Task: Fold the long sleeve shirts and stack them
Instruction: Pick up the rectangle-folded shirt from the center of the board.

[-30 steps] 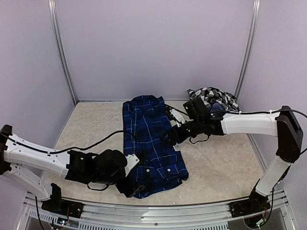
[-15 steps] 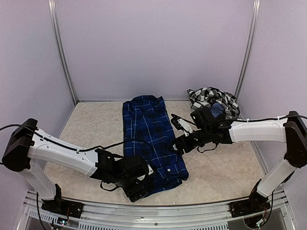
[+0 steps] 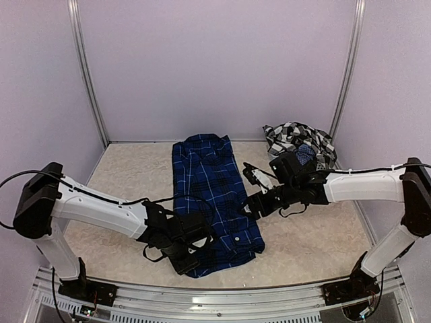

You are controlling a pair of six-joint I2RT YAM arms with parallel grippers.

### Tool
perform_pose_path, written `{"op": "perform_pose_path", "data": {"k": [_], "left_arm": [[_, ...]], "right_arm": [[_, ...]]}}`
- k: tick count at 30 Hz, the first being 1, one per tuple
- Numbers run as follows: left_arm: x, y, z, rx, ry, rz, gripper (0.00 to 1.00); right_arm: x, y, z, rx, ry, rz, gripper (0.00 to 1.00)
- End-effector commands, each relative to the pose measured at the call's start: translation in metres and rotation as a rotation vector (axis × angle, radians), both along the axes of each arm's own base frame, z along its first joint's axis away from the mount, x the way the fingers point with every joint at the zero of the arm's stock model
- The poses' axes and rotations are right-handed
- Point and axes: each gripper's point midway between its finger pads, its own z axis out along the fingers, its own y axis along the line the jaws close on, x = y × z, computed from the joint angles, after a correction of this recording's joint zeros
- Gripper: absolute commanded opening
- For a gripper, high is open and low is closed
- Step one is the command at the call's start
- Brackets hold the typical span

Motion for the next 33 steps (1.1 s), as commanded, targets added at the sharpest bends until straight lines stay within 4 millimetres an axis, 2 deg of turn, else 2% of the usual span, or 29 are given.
{"op": "perform_pose_path", "data": {"k": [1,6,11,16,20,24,33], "left_arm": [[-0.009,0.003,-0.007,0.031,0.062,-0.057,0.49],[-0.024,-0.004,-0.004,-0.005,0.117,-0.127,0.14],[-0.033,-0.019,0.009,-0.096,0.165,-0.189,0.01],[-0.036,-0.015,0.019,-0.146,0.216,-0.238,0.0],[-0.034,-0.014,0.034,-0.218,0.265,-0.261,0.0],[-0.028,-0.007,0.042,-0.238,0.27,-0.257,0.0],[-0.027,-0.001,0.034,-0.197,0.289,-0.253,0.0]], "right_arm": [[-0.001,-0.011,0.01,0.001,-0.013,-0.029,0.68],[-0.019,-0.02,0.013,-0.002,0.009,-0.004,0.68],[-0.047,-0.022,0.022,0.01,-0.056,0.068,0.69],[-0.084,-0.013,0.01,-0.04,-0.122,0.147,0.69],[-0.111,-0.003,-0.001,0.023,-0.138,0.197,0.68],[-0.121,-0.006,-0.014,0.039,-0.154,0.199,0.66],[-0.123,-0.003,-0.051,-0.099,-0.166,0.245,0.66]]}}
